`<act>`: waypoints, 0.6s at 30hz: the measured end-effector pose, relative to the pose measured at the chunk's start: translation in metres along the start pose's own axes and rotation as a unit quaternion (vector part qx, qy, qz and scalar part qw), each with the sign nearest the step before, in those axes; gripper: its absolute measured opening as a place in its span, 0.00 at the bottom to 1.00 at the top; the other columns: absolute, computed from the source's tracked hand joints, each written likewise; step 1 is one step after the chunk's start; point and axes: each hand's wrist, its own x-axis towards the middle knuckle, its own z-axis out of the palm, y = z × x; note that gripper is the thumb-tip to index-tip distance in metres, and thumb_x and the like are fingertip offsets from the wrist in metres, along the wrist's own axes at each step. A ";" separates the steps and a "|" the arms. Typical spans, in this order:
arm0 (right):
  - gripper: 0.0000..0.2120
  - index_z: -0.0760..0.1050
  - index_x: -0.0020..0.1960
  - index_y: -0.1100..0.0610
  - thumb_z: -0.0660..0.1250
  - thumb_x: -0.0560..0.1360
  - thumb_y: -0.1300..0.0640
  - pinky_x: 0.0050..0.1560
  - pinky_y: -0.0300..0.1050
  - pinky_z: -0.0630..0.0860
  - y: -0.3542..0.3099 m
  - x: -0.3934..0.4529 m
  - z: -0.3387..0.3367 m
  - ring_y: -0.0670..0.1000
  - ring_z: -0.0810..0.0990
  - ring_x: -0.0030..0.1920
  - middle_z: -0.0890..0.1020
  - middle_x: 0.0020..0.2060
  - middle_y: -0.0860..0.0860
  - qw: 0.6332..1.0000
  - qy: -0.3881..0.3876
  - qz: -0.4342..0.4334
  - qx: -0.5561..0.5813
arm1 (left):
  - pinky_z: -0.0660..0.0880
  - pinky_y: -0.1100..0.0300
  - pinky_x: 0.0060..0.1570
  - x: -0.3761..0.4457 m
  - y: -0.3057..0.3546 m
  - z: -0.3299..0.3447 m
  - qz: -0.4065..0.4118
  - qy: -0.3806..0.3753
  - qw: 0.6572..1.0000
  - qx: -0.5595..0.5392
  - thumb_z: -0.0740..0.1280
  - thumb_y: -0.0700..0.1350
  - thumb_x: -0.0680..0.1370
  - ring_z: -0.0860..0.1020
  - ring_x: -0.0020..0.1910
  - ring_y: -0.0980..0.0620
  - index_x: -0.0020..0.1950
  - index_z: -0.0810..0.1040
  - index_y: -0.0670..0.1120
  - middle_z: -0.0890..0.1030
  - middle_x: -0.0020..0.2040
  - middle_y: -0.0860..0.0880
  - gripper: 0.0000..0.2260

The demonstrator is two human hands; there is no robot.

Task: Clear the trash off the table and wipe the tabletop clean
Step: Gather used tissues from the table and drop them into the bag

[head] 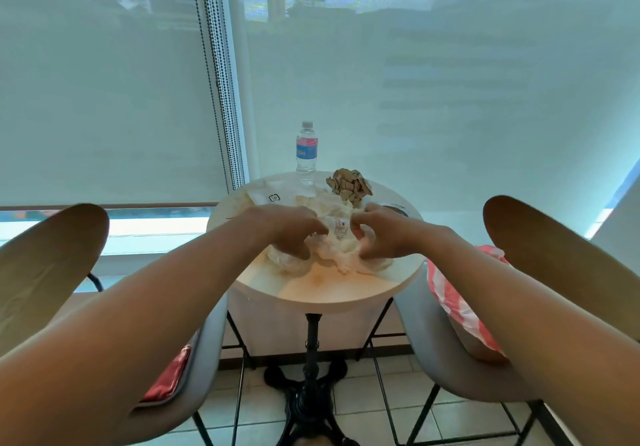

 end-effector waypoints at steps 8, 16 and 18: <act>0.10 0.67 0.42 0.50 0.69 0.70 0.55 0.41 0.44 0.69 -0.003 -0.008 -0.008 0.53 0.72 0.45 0.74 0.45 0.47 0.999 0.035 -0.022 0.001 | 0.74 0.46 0.60 -0.006 -0.005 -0.009 -0.021 0.002 1.000 0.003 0.62 0.51 0.77 0.74 0.64 0.46 0.74 0.69 0.53 0.74 0.67 0.46 0.24; 0.13 0.72 0.60 0.37 0.65 0.77 0.48 0.58 0.56 0.73 -0.005 -0.017 -0.022 0.52 0.69 0.58 0.71 0.55 0.44 0.999 0.051 0.006 -0.012 | 0.73 0.49 0.53 -0.011 -0.012 -0.015 0.007 0.071 0.997 -0.019 0.53 0.49 0.82 0.73 0.46 0.48 0.41 0.69 0.50 0.74 0.44 0.48 0.12; 0.12 0.74 0.61 0.37 0.63 0.79 0.47 0.61 0.57 0.70 -0.006 -0.020 -0.023 0.54 0.67 0.62 0.70 0.55 0.45 0.998 0.051 0.013 -0.027 | 0.72 0.50 0.53 -0.013 -0.013 -0.015 0.009 0.082 0.996 -0.032 0.52 0.52 0.83 0.73 0.46 0.48 0.41 0.69 0.49 0.72 0.44 0.49 0.14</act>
